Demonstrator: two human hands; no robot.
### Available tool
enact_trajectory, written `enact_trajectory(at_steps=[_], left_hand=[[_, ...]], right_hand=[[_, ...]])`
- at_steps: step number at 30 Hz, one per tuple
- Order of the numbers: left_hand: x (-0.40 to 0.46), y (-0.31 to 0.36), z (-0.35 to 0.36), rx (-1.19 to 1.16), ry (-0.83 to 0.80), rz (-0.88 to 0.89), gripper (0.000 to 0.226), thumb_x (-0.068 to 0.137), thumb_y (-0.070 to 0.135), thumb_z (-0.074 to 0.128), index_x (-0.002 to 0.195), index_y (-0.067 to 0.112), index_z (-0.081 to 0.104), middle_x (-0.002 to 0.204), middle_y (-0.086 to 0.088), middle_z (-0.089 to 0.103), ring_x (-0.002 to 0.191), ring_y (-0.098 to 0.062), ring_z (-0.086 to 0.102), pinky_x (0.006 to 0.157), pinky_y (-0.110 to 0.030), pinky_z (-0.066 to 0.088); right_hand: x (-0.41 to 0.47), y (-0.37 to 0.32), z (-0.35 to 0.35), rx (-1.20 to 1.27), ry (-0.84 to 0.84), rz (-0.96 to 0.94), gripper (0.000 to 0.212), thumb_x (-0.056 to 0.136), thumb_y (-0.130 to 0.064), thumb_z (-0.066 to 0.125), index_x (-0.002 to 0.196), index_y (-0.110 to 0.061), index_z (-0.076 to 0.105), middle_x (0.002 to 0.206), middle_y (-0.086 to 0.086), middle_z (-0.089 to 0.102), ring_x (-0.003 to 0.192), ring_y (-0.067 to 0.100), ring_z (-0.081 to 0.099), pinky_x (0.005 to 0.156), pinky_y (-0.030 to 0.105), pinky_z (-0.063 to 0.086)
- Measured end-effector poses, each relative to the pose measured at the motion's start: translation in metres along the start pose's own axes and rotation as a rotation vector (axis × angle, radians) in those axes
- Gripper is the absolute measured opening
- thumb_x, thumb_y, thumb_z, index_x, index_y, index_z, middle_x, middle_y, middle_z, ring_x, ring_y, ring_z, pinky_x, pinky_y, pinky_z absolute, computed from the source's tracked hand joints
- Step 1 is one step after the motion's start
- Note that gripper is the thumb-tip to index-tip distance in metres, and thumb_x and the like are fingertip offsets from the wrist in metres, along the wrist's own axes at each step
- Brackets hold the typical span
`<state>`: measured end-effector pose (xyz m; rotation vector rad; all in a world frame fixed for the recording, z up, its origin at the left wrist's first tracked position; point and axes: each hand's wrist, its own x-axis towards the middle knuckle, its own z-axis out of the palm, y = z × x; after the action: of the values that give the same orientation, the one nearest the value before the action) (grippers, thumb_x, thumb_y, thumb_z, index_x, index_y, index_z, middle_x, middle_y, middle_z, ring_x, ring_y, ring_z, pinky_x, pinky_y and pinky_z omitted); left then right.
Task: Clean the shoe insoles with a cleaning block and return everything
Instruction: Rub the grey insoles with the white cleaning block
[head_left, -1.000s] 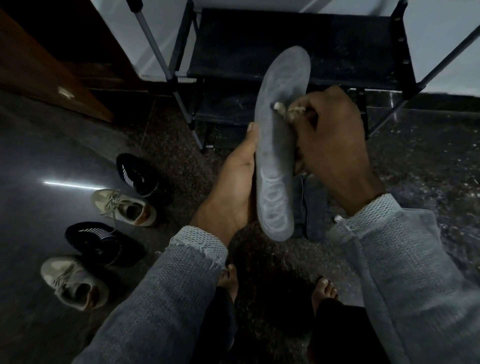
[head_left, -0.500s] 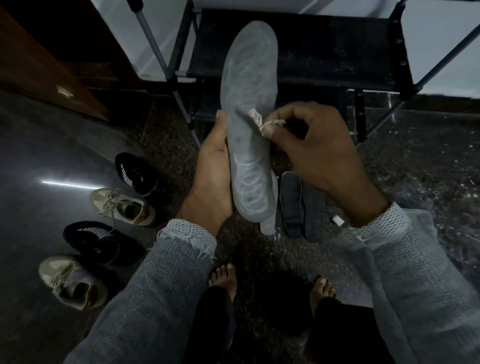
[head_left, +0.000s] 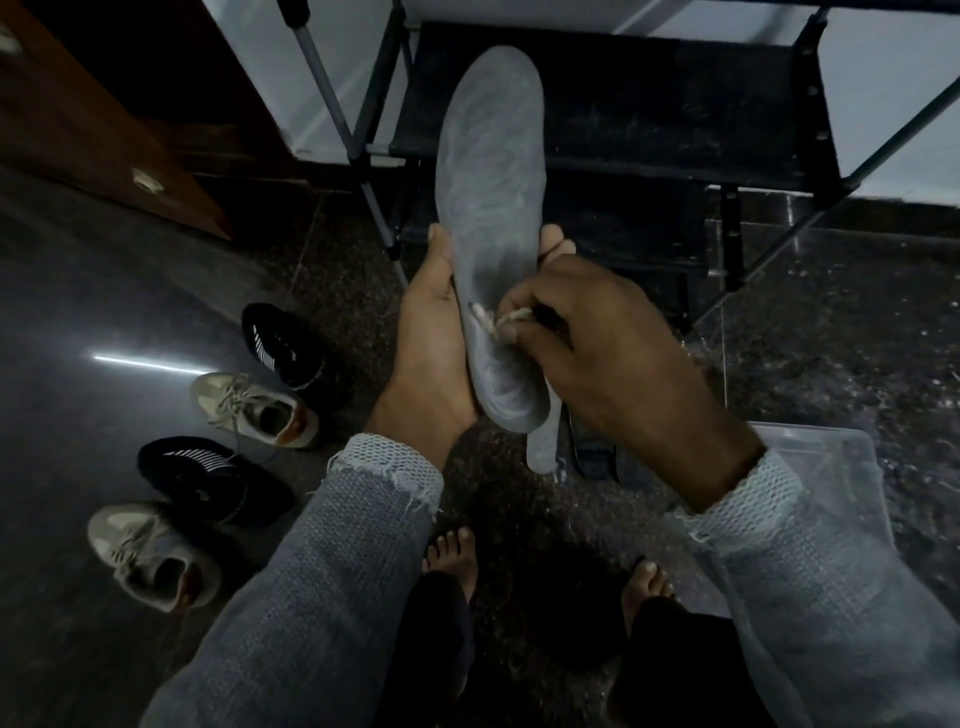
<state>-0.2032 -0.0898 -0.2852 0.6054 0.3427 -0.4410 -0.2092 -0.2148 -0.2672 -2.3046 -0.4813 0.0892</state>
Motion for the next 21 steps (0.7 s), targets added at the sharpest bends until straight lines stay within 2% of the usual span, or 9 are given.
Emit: enact_trajectory(at_steps=[3,5,7,9,11,15,17,19,21], left_hand=[[0.002,-0.007,0.004,-0.044,-0.034,0.022,0.075,0.099,0.057,0.025,0.095,0.003,0.076,0.100,-0.013,0.072,0.093,-0.020,0.069,0.097,-0.031,0.049],[0.002,-0.006,0.005,-0.046,-0.037,0.022,0.075,0.099,0.057,0.025,0.092,0.003,0.077,0.098,-0.013,0.073,0.090,-0.020,0.071,0.090,-0.031,0.053],[0.001,-0.003,0.003,-0.034,-0.032,0.011,0.074,0.098,0.058,0.024,0.098,0.004,0.075,0.108,-0.014,0.070,0.101,-0.021,0.068,0.095,-0.032,0.051],[0.001,-0.001,0.002,0.006,0.000,0.021,0.072,0.099,0.058,0.020,0.115,0.004,0.066,0.125,-0.013,0.064,0.120,-0.023,0.059,0.101,-0.035,0.046],[0.001,-0.001,0.003,0.008,0.002,0.032,0.068,0.100,0.057,0.018,0.124,0.006,0.056,0.134,-0.013,0.058,0.132,-0.026,0.049,0.105,-0.036,0.042],[0.001,-0.005,0.009,-0.064,-0.017,-0.025,0.067,0.099,0.054,0.032,0.124,-0.002,0.058,0.138,-0.018,0.054,0.131,-0.028,0.049,0.113,-0.039,0.035],[0.001,-0.009,0.009,-0.122,-0.019,-0.001,0.062,0.100,0.049,0.035,0.125,-0.004,0.058,0.131,-0.018,0.059,0.122,-0.028,0.057,0.111,-0.038,0.038],[0.002,-0.010,0.008,-0.133,-0.013,0.040,0.058,0.101,0.045,0.033,0.123,-0.002,0.059,0.125,-0.019,0.061,0.115,-0.028,0.061,0.108,-0.038,0.040],[0.002,-0.007,0.006,-0.105,-0.004,0.021,0.063,0.100,0.048,0.033,0.136,0.000,0.050,0.139,-0.021,0.052,0.128,-0.031,0.052,0.113,-0.041,0.036]], right_hand=[[0.003,0.005,0.001,-0.020,0.202,0.049,0.012,0.091,-0.023,0.062,0.088,-0.015,0.069,0.094,0.003,0.062,0.093,0.018,0.059,0.083,0.039,0.049],[0.004,0.005,0.002,-0.016,0.184,0.055,0.012,0.091,-0.022,0.061,0.089,-0.014,0.069,0.096,0.004,0.062,0.094,0.019,0.059,0.084,0.035,0.049],[0.000,0.000,0.002,0.034,0.033,0.027,0.010,0.091,-0.018,0.062,0.090,-0.013,0.071,0.094,0.002,0.063,0.091,0.015,0.058,0.081,0.030,0.048],[-0.003,-0.004,-0.001,0.090,-0.116,-0.032,0.007,0.090,-0.017,0.064,0.090,-0.015,0.071,0.090,-0.002,0.063,0.084,0.009,0.057,0.077,0.024,0.046],[-0.006,-0.004,-0.003,0.117,-0.157,-0.083,0.006,0.089,-0.018,0.065,0.088,-0.017,0.070,0.087,-0.005,0.062,0.081,0.004,0.056,0.075,0.020,0.045],[-0.008,-0.002,0.005,0.152,0.059,-0.012,0.006,0.089,-0.017,0.065,0.091,-0.016,0.071,0.089,-0.003,0.063,0.082,0.008,0.057,0.078,0.026,0.048],[-0.004,-0.004,0.009,0.153,0.181,0.045,0.007,0.090,-0.016,0.064,0.091,-0.015,0.071,0.090,-0.001,0.063,0.085,0.010,0.058,0.080,0.025,0.047],[0.000,-0.006,0.010,0.152,0.204,0.084,0.008,0.090,-0.017,0.064,0.093,-0.015,0.072,0.092,-0.002,0.063,0.088,0.010,0.058,0.081,0.021,0.046],[0.000,-0.009,0.010,0.139,0.119,0.063,0.009,0.091,-0.017,0.063,0.093,-0.014,0.072,0.092,-0.002,0.062,0.086,0.009,0.057,0.078,0.017,0.043]])
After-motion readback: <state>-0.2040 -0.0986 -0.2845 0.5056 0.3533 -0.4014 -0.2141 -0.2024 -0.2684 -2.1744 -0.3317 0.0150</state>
